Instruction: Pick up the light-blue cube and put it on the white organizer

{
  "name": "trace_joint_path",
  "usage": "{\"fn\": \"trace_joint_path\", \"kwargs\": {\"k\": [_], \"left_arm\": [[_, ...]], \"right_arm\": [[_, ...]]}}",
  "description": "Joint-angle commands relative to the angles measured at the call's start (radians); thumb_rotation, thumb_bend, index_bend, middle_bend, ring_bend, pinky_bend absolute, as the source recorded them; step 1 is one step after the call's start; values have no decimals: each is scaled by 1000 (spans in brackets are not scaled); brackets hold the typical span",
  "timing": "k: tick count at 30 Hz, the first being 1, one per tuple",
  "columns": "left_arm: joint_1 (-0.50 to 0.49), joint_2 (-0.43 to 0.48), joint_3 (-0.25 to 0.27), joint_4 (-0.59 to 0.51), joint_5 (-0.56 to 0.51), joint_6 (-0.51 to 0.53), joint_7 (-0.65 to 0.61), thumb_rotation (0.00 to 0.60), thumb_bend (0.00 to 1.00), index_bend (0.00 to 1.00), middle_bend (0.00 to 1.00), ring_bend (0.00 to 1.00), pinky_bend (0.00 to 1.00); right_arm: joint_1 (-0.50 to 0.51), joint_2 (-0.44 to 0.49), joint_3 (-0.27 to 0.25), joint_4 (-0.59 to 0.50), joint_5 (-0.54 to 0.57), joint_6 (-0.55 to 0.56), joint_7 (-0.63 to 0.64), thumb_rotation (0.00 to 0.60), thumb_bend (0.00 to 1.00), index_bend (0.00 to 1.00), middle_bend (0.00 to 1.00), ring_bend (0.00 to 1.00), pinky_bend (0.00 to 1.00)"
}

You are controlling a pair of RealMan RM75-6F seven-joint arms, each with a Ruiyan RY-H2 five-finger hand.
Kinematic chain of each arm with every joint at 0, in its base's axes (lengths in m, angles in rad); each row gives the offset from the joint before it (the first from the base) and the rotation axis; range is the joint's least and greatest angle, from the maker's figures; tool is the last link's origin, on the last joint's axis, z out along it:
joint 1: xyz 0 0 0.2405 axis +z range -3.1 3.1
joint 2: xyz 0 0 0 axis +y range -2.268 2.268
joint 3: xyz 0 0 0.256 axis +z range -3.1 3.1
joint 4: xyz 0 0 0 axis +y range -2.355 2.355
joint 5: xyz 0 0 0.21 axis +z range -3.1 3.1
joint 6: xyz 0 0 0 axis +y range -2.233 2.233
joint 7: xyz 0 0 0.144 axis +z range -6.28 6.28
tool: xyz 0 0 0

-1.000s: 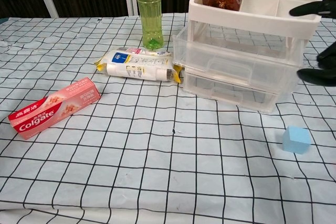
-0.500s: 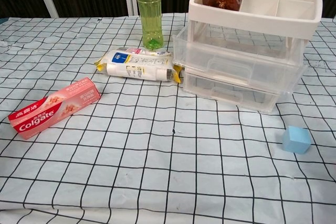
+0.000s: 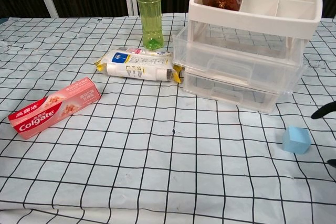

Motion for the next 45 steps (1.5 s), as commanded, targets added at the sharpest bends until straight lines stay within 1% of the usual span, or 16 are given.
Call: {"fn": "trace_joint_path", "kwargs": {"k": [1, 7, 17, 21, 23, 30, 45], "left_arm": [[-1, 1, -1, 1, -1, -1, -4, 600, 32, 0, 0, 0, 0], [-2, 3, -1, 1, -2, -4, -7, 600, 31, 0, 0, 0, 0], [-1, 2, 0, 1, -3, -4, -3, 600, 32, 0, 0, 0, 0], [-1, 3, 0, 0, -5, -6, -4, 600, 32, 0, 0, 0, 0], [-2, 3, 0, -1, -5, -6, -4, 600, 32, 0, 0, 0, 0], [-2, 4, 0, -1, -5, -7, -5, 600, 32, 0, 0, 0, 0], [-4, 1, -2, -1, -10, -11, -2, 600, 32, 0, 0, 0, 0]], "right_arm": [[6, -56, 20, 35, 44, -8, -25, 600, 143, 262, 867, 913, 889], [16, -133, 55, 83, 86, -3, -46, 600, 151, 264, 867, 913, 889], [26, -191, 98, 158, 138, -5, -58, 600, 194, 272, 867, 913, 889], [25, -196, 108, 177, 154, -8, -56, 600, 250, 345, 867, 913, 889], [23, -198, 113, 187, 160, -11, -48, 600, 263, 361, 868, 914, 889], [19, -205, 122, 208, 183, -24, -35, 600, 264, 373, 868, 914, 889], [18, -224, 141, 204, 189, -25, -25, 600, 263, 377, 868, 915, 890]]}}
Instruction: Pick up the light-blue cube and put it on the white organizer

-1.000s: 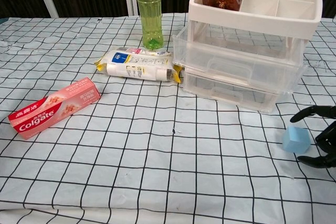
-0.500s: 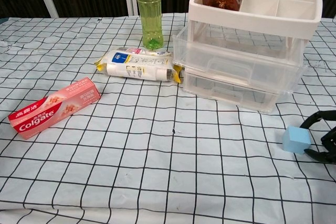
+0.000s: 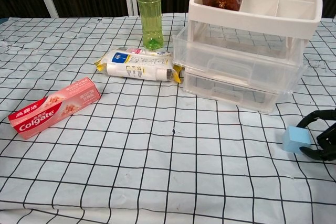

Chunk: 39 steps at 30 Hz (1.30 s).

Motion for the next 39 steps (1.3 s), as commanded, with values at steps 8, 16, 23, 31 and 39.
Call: {"fn": "trace_joint_path", "kwargs": {"k": [8, 16, 23, 31, 39], "left_arm": [[-1, -1, 0, -1, -3, -3, 1, 600, 31, 0, 0, 0, 0], [-3, -1, -2, -1, -7, -7, 0, 600, 32, 0, 0, 0, 0], [-4, 0, -3, -2, -6, -7, 1, 600, 34, 0, 0, 0, 0], [-4, -2, -4, 0, 3, 4, 3, 600, 34, 0, 0, 0, 0], [-2, -12, -9, 17, 47, 49, -18, 600, 33, 0, 0, 0, 0]], "right_arm": [[4, -2, 5, 0, 16, -5, -14, 600, 326, 588, 873, 919, 891], [-2, 32, -3, -58, -9, -7, -6, 600, 339, 644, 873, 920, 891], [-20, 179, -14, -202, -93, 10, 18, 600, 339, 644, 873, 920, 891], [-69, 413, -13, -369, -216, 50, 114, 600, 340, 644, 873, 920, 891], [-89, 512, 15, -478, -328, 106, 173, 600, 339, 645, 873, 920, 891]]}}
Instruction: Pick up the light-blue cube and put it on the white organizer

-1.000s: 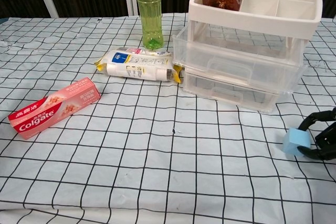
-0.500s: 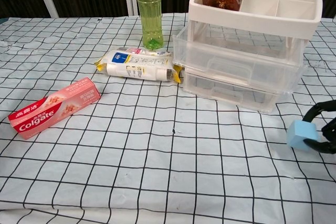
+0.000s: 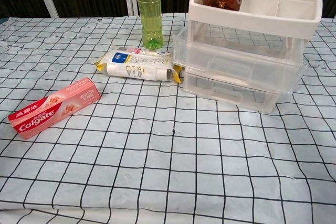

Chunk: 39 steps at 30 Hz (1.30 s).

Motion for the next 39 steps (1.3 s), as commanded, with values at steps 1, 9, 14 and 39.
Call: {"fn": "trace_joint_path", "kwargs": {"k": [1, 9, 14, 39], "left_arm": [[1, -10, -3, 17, 30, 29, -15, 600, 33, 0, 0, 0, 0], [3, -18, -2, 34, 28, 32, -28, 600, 34, 0, 0, 0, 0], [2, -17, -3, 35, 22, 29, -31, 600, 34, 0, 0, 0, 0], [1, -16, -3, 33, 7, 17, -36, 600, 34, 0, 0, 0, 0]], "right_arm": [[-5, 24, 20, -49, -42, 30, 10, 600, 339, 645, 873, 920, 891], [43, 24, 60, -130, -22, 13, -34, 600, 339, 644, 873, 920, 891], [113, -21, 104, -130, 52, -16, -87, 600, 339, 645, 873, 920, 891], [289, -286, 172, -3, 267, 87, -329, 600, 293, 454, 873, 919, 891]]}}
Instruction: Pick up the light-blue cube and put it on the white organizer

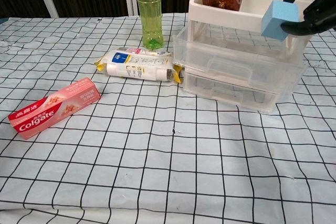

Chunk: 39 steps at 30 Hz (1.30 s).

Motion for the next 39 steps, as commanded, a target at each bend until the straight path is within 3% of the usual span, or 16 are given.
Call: {"fn": "trace_joint_path", "kwargs": {"k": [1, 18, 23, 30, 34, 39], "left_arm": [[0, 0, 1, 0, -1, -2, 0, 600, 34, 0, 0, 0, 0], [1, 0, 0, -1, -4, -1, -1, 600, 34, 0, 0, 0, 0], [0, 1, 0, -1, -5, -3, 0, 600, 35, 0, 0, 0, 0], [1, 0, 2, -2, -2, -1, 4, 600, 36, 0, 0, 0, 0], [1, 1, 2, -4, -2, -2, 3, 600, 37, 0, 0, 0, 0], [1, 1, 4, -4, 0, -2, 3, 600, 37, 0, 0, 0, 0]], "right_arm": [[1, -10, -4, 3, -7, 6, 6, 600, 289, 448, 873, 919, 891], [-19, -19, -49, -30, -58, 22, 32, 600, 260, 285, 872, 919, 891], [-51, 7, -93, -78, -135, 33, 55, 600, 265, 441, 871, 917, 891], [-120, 44, -220, -121, -236, 6, 130, 600, 310, 710, 867, 913, 889], [-146, 40, -286, -82, -285, -24, 158, 600, 339, 762, 866, 913, 889], [-154, 8, -310, -48, -287, -54, 174, 600, 346, 768, 866, 913, 889]]}}
